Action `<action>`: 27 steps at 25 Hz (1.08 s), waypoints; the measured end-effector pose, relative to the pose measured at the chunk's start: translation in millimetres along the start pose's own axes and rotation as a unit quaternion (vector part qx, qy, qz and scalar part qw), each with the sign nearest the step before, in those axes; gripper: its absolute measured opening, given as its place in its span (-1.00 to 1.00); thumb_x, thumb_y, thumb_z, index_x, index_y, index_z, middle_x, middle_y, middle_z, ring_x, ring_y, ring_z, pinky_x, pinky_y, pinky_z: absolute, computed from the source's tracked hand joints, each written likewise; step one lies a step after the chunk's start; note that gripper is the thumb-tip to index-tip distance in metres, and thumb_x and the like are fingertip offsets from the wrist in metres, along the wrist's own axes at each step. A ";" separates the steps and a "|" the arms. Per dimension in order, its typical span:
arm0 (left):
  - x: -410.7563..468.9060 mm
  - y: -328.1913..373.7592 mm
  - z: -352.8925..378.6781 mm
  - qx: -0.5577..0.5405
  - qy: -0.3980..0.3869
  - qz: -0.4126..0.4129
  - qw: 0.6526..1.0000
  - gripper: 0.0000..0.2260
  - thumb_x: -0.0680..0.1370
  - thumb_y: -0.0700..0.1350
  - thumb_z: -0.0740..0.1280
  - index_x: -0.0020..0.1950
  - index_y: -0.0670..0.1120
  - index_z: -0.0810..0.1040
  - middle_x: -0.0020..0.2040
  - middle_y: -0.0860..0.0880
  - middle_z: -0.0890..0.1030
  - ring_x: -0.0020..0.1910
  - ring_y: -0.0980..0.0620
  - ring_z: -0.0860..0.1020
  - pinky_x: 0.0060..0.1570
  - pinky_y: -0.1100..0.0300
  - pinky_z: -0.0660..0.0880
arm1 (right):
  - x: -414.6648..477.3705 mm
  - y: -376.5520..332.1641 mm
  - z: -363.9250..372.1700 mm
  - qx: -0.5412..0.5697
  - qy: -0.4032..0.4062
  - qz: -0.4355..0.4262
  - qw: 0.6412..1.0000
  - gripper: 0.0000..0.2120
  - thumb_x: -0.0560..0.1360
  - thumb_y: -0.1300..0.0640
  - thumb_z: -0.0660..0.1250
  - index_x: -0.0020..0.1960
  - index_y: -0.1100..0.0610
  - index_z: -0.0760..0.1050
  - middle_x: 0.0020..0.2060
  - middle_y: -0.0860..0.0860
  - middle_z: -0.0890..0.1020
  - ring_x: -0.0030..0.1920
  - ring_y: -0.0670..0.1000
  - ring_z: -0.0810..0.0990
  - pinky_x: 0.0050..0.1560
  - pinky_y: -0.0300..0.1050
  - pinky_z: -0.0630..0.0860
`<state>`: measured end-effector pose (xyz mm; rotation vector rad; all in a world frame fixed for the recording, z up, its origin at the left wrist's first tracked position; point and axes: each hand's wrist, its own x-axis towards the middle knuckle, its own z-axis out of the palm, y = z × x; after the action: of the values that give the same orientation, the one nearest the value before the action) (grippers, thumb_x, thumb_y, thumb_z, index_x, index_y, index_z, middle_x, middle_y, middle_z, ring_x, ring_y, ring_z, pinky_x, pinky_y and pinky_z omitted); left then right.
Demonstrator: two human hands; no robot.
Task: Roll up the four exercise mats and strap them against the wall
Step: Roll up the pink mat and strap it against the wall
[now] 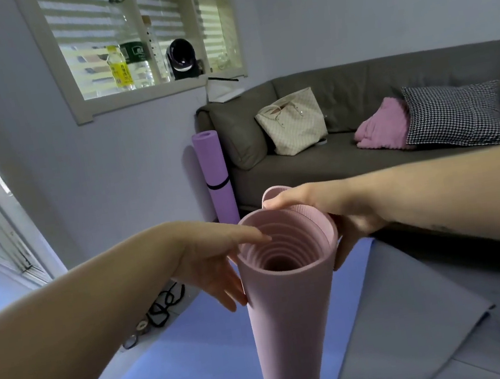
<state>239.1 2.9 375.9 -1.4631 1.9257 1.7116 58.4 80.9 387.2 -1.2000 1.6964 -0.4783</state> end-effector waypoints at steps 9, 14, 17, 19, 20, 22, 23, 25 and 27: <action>8.9 4.3 31.2 0.077 0.089 -0.031 0.993 -0.74 0.51 -0.05 0.36 0.11 -0.18 0.58 0.03 -0.24 0.64 -0.09 -0.17 0.67 -0.08 0.01 0.63 | 20.2 -3.7 18.2 -0.119 0.118 -0.013 0.986 -0.75 0.38 0.21 0.45 0.02 0.22 0.50 -0.09 0.18 0.60 -0.11 0.24 0.66 -0.36 -0.05 0.61; 17.9 -8.5 30.1 0.067 0.126 -0.015 0.990 -0.77 0.47 -0.07 0.39 0.01 -0.21 0.60 -0.07 -0.23 0.67 -0.14 -0.15 0.68 -0.08 0.00 0.63 | 34.0 0.2 26.3 -0.146 0.111 -0.025 0.983 -0.66 0.37 0.22 0.46 0.12 0.22 0.52 -0.09 0.21 0.64 -0.19 0.23 0.68 -0.39 -0.06 0.60; 23.6 -21.8 30.6 0.048 0.133 -0.012 0.990 -0.77 0.45 -0.08 0.38 -0.01 -0.22 0.62 -0.08 -0.20 0.68 -0.14 -0.14 0.68 -0.08 -0.01 0.63 | 48.1 6.7 33.2 -0.154 0.107 -0.033 0.982 -0.68 0.36 0.23 0.44 0.10 0.20 0.54 -0.11 0.20 0.67 -0.18 0.20 0.69 -0.29 -0.01 0.65; 26.9 -27.8 30.3 0.029 0.137 -0.010 0.990 -0.75 0.45 -0.06 0.40 -0.01 -0.22 0.62 -0.08 -0.19 0.68 -0.17 -0.13 0.68 -0.10 0.01 0.64 | 56.3 9.3 35.7 -0.155 0.106 -0.039 0.981 -0.67 0.34 0.23 0.46 0.09 0.18 0.55 -0.11 0.17 0.67 -0.17 0.18 0.69 -0.22 0.02 0.66; 29.5 -29.6 29.4 0.020 0.138 -0.009 0.990 -0.74 0.45 -0.04 0.40 0.00 -0.21 0.62 -0.08 -0.18 0.69 -0.19 -0.12 0.67 -0.11 0.02 0.64 | 60.5 9.8 35.8 -0.153 0.106 -0.041 0.982 -0.66 0.33 0.23 0.47 0.08 0.18 0.55 -0.11 0.17 0.67 -0.16 0.17 0.69 -0.21 0.03 0.66; 33.8 -28.9 26.6 0.009 0.141 -0.004 0.990 -0.70 0.45 0.01 0.42 0.01 -0.19 0.61 -0.09 -0.17 0.69 -0.19 -0.13 0.67 -0.13 0.02 0.64 | 66.2 9.9 33.0 -0.146 0.111 -0.045 0.982 -0.66 0.32 0.23 0.49 0.07 0.17 0.54 -0.11 0.16 0.67 -0.16 0.17 0.69 -0.18 0.06 0.66; 35.9 -28.3 25.5 0.004 0.143 -0.002 0.990 -0.68 0.45 0.04 0.42 0.02 -0.19 0.61 -0.08 -0.17 0.68 -0.18 -0.13 0.67 -0.13 0.02 0.64 | 68.9 10.1 31.6 -0.145 0.114 -0.048 0.982 -0.66 0.31 0.23 0.50 0.07 0.16 0.54 -0.11 0.16 0.67 -0.16 0.16 0.68 -0.16 0.09 0.66; 42.4 -28.5 24.1 -0.006 0.140 -0.002 0.990 -0.64 0.43 0.07 0.43 0.05 -0.18 0.59 -0.08 -0.18 0.68 -0.19 -0.14 0.67 -0.13 0.02 0.64 | 76.0 12.5 29.3 -0.142 0.117 -0.048 0.982 -0.64 0.30 0.21 0.51 0.07 0.15 0.54 -0.11 0.14 0.67 -0.16 0.15 0.68 -0.15 0.10 0.66; 47.8 -28.7 23.4 -0.011 0.136 0.000 0.991 -0.61 0.41 0.09 0.45 0.06 -0.18 0.58 -0.07 -0.19 0.67 -0.20 -0.13 0.67 -0.14 0.02 0.64 | 81.9 16.9 26.7 -0.140 0.123 -0.047 0.981 -0.64 0.29 0.18 0.53 0.06 0.14 0.55 -0.12 0.12 0.67 -0.17 0.13 0.68 -0.15 0.10 0.66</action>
<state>225.9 1.1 317.0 -1.7861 2.0395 1.6092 69.3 22.0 323.1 -1.4791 1.9730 -0.4718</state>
